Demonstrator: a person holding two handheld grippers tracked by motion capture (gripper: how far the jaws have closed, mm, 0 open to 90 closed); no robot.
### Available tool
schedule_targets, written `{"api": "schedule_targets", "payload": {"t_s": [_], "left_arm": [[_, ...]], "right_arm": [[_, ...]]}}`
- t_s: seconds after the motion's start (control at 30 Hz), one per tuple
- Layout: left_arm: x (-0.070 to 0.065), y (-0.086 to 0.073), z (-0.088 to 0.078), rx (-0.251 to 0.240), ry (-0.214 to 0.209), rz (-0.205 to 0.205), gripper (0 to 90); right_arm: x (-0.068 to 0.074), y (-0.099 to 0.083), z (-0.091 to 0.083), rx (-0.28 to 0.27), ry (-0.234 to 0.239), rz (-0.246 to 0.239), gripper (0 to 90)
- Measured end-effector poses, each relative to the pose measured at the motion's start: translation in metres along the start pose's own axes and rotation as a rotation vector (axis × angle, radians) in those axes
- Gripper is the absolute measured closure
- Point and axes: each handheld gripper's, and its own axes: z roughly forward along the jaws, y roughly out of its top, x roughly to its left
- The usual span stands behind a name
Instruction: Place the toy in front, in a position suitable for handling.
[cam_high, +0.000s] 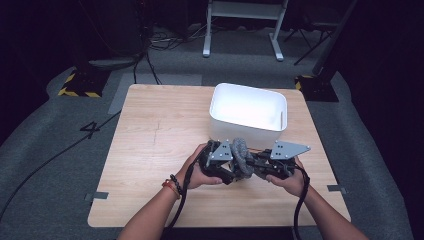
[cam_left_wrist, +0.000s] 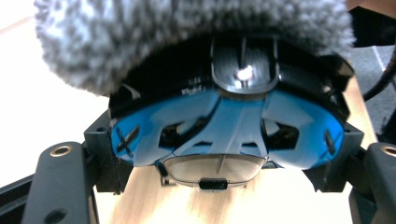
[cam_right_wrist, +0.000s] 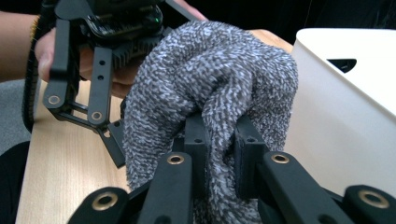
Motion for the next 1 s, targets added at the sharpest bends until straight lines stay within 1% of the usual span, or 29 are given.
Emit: {"api": "schedule_targets", "payload": {"t_s": [0.03, 0.07, 0.17, 0.23, 0.3, 0.37, 0.47, 0.5, 0.53, 0.57, 0.6, 0.63, 0.67, 0.7, 0.73, 0.77, 0.8, 0.83, 0.87, 0.9, 0.93, 0.97, 1.0], "left_arm": [[0.000, 0.000, -0.001, -0.012, 0.002, 0.003, 24.1], [0.000, 0.000, -0.001, -0.012, 0.002, 0.003, 24.2], [0.000, 0.001, -0.004, -0.048, 0.017, -0.001, 24.3], [0.000, 0.002, -0.004, -0.053, 0.016, -0.002, 24.3], [0.001, 0.002, -0.006, -0.075, 0.016, -0.013, 24.3], [0.001, 0.002, -0.008, -0.085, 0.020, -0.015, 24.3], [0.002, 0.003, -0.011, -0.105, 0.013, -0.025, 24.3], [0.002, 0.004, -0.014, -0.127, 0.014, -0.038, 24.3], [0.002, 0.004, -0.014, -0.127, 0.014, -0.038, 24.3], [0.003, 0.004, -0.016, -0.141, 0.011, -0.043, 24.3], [0.004, 0.006, -0.019, -0.162, 0.013, -0.047, 24.3], [0.004, 0.006, -0.019, -0.162, 0.013, -0.047, 24.3], [0.005, 0.008, -0.023, -0.186, 0.011, -0.054, 24.3], [0.005, 0.008, -0.023, -0.186, 0.011, -0.054, 24.3], [0.005, 0.009, -0.027, -0.205, 0.015, -0.057, 24.3], [0.006, 0.010, -0.029, -0.211, 0.014, -0.060, 24.3], [0.006, 0.010, -0.029, -0.211, 0.014, -0.060, 24.3], [0.006, 0.010, -0.031, -0.223, 0.016, -0.065, 24.3], [0.007, 0.011, -0.035, -0.238, 0.017, -0.070, 24.3], [0.007, 0.011, -0.035, -0.238, 0.017, -0.070, 24.3], [0.008, 0.012, -0.040, -0.256, 0.019, -0.075, 24.3], [0.008, 0.012, -0.040, -0.256, 0.019, -0.075, 24.3], [0.008, 0.013, -0.042, -0.266, 0.020, -0.078, 24.3]], "right_arm": [[-0.001, -0.002, 0.001, 0.009, -0.004, 0.000, 79.2], [-0.001, -0.003, 0.001, 0.010, -0.005, 0.004, 79.2], [-0.004, -0.005, 0.000, 0.013, -0.009, 0.018, 79.2], [-0.005, -0.006, 0.000, 0.012, -0.008, 0.025, 79.2], [-0.006, -0.007, 0.000, 0.016, -0.010, 0.028, 79.2], [-0.006, -0.008, 0.000, 0.016, -0.012, 0.030, 79.2], [-0.007, -0.009, 0.000, 0.021, -0.010, 0.035, 79.2], [-0.007, -0.012, 0.002, 0.033, -0.006, 0.040, 79.2], [-0.007, -0.012, 0.002, 0.033, -0.006, 0.040, 79.2], [-0.008, -0.014, 0.003, 0.038, -0.005, 0.044, 79.2], [-0.008, -0.021, 0.009, 0.067, 0.010, 0.053, 79.2], [-0.008, -0.021, 0.009, 0.067, 0.010, 0.053, 79.2], [-0.006, -0.028, 0.018, 0.115, 0.026, 0.047, 79.2], [-0.006, -0.028, 0.018, 0.115, 0.026, 0.047, 79.2], [-0.004, -0.036, 0.027, 0.157, 0.042, 0.044, 79.3], [-0.003, -0.039, 0.031, 0.177, 0.049, 0.045, 79.2], [-0.003, -0.039, 0.031, 0.177, 0.049, 0.045, 79.2], [-0.003, -0.041, 0.034, 0.190, 0.051, 0.041, 79.2], [-0.002, -0.045, 0.039, 0.225, 0.055, 0.037, 79.2], [-0.002, -0.045, 0.039, 0.225, 0.055, 0.037, 79.2], [-0.002, -0.048, 0.042, 0.253, 0.051, 0.029, 79.2], [-0.002, -0.049, 0.043, 0.258, 0.050, 0.035, 79.2], [-0.002, -0.049, 0.043, 0.258, 0.050, 0.035, 79.2]]}}
